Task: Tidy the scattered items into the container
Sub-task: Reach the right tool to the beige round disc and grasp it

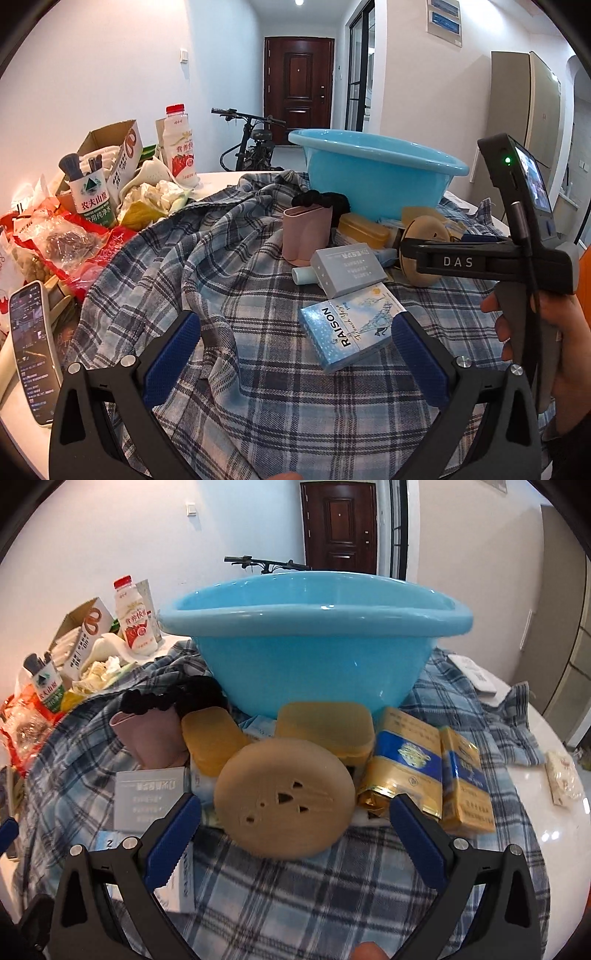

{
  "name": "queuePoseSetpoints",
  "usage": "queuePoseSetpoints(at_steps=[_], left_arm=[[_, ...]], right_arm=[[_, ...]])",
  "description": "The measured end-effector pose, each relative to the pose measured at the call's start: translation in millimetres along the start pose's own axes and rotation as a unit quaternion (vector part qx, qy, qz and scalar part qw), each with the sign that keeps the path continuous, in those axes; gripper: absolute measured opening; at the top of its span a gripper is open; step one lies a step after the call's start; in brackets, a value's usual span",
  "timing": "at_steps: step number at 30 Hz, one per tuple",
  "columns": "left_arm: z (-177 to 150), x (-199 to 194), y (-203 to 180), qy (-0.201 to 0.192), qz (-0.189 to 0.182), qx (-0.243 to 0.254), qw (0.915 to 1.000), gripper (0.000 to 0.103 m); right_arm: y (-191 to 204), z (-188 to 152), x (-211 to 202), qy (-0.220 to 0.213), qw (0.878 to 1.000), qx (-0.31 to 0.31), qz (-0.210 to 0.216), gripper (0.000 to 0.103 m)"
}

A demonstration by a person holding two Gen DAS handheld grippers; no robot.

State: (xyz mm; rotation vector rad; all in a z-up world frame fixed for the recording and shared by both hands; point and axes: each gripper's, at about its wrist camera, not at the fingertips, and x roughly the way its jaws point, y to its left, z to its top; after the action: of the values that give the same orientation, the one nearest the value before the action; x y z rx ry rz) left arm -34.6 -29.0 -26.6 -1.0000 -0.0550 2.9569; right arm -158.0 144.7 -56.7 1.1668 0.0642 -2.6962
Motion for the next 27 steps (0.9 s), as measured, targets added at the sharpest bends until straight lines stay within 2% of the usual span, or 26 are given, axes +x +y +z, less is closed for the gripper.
queuePoseSetpoints(at_steps=[9, 10, 11, 16, 22, 27], left_arm=[[-3, 12, 3, 0.013, -0.005, -0.006, 0.9999, 0.103], [-4, 12, 4, 0.014, -0.004, -0.007, 0.9999, 0.103], [-4, 13, 5, 0.016, -0.005, -0.009, 0.9998, 0.103], [-3, 17, 9, 0.022, -0.003, -0.014, 0.9996, 0.103], [1, 18, 9, 0.026, -0.004, -0.004, 0.9996, 0.103], [2, 29, -11, 0.045, -0.015, 0.018, 0.9987, 0.103]], right_arm=[[12, 1, 15, 0.005, 0.999, -0.037, -0.027, 0.101], [10, 1, 16, 0.005, 0.999, -0.032, -0.023, 0.089], [8, 1, 18, 0.01, 0.999, -0.027, -0.013, 0.082], [5, -1, 15, 0.006, 1.0, -0.02, -0.004, 0.08], [1, 0, -1, -0.019, 1.0, -0.007, 0.006, 0.08], [-10, 2, -13, -0.034, 0.999, 0.017, 0.019, 0.08]])
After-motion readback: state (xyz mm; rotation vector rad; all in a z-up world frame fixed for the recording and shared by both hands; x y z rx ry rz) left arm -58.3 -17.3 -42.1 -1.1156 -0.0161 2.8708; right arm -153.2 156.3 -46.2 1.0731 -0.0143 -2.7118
